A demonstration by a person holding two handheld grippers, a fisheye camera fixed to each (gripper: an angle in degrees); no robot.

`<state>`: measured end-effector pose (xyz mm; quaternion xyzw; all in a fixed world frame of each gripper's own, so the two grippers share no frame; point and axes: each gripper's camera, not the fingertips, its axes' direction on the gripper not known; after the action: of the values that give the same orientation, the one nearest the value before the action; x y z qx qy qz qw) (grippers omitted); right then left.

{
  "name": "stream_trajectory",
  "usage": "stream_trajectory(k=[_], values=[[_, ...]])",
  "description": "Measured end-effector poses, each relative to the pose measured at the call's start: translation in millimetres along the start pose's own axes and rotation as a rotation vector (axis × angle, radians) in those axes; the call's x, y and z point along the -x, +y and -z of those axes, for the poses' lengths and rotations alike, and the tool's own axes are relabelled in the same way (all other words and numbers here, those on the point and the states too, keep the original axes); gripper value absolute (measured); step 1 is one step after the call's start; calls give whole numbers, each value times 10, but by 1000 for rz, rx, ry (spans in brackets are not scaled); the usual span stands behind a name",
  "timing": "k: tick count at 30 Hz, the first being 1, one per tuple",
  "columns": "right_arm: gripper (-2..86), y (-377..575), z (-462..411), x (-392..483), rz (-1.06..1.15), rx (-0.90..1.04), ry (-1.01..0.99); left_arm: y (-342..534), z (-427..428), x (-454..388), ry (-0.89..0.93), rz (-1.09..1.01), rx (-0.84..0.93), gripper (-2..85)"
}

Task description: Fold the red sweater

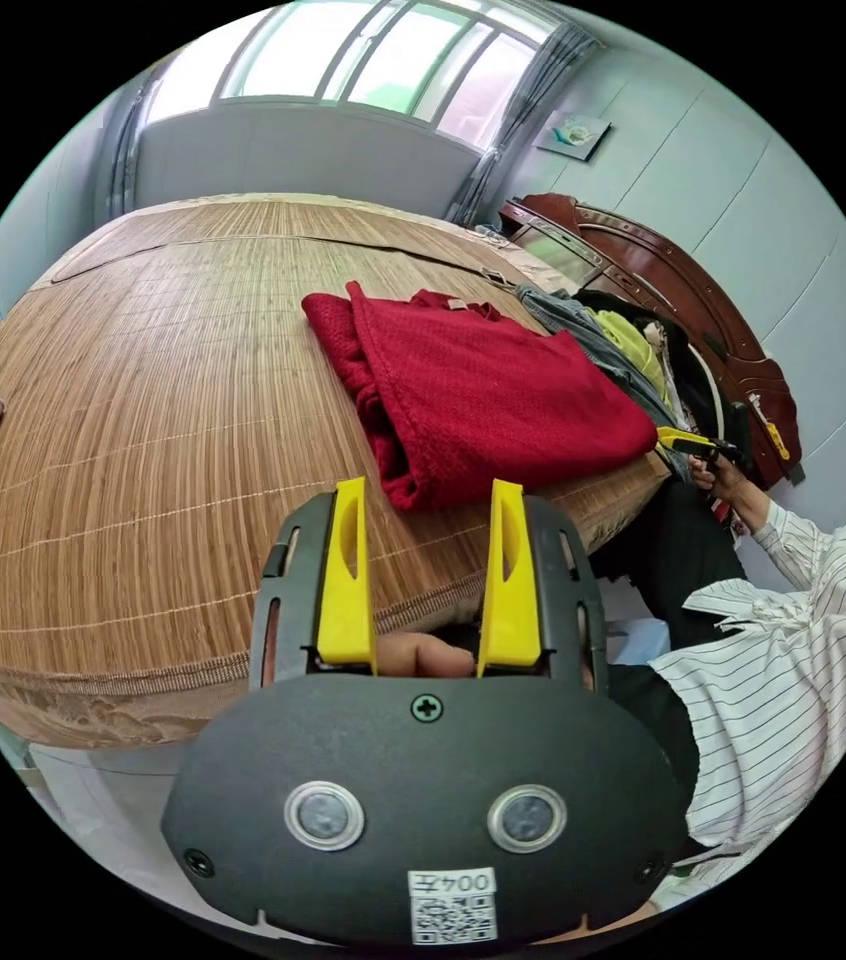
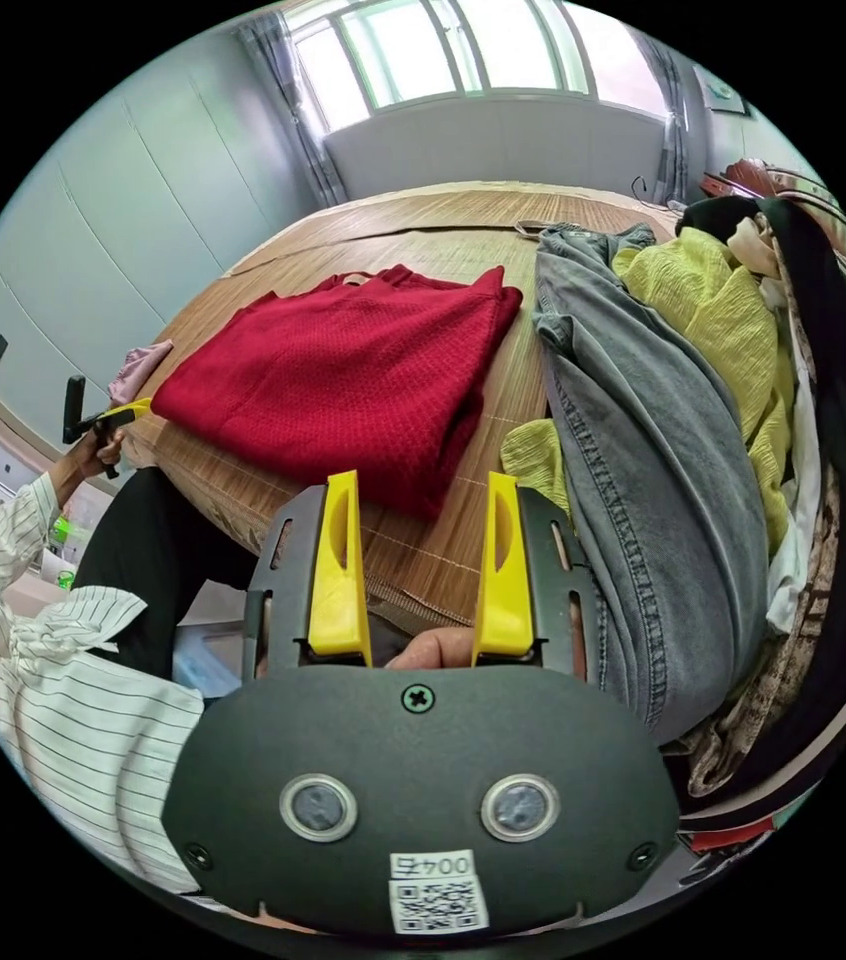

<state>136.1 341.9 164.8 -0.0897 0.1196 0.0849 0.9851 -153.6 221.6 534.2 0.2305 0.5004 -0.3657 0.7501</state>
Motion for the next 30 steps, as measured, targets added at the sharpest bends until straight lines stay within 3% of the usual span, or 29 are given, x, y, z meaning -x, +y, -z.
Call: stream_trajectory(k=[7,13,23,27,30], values=[[133,-189,-175,219,25,35,-59,-95,-74,-13,84,29,-73,149],[39,-365,-209,397,23,85,-103,-120,-96,73,114,44,-48,50],[33,-70,-87,786,100,221,-177,534,65,213,215,106,39,28],[49,-161,25,945,92,240,-139,594,324,277,199,159,-36,40],[62,-158,321,963,36,138,-70,611,769,313,133,183,-144,57]])
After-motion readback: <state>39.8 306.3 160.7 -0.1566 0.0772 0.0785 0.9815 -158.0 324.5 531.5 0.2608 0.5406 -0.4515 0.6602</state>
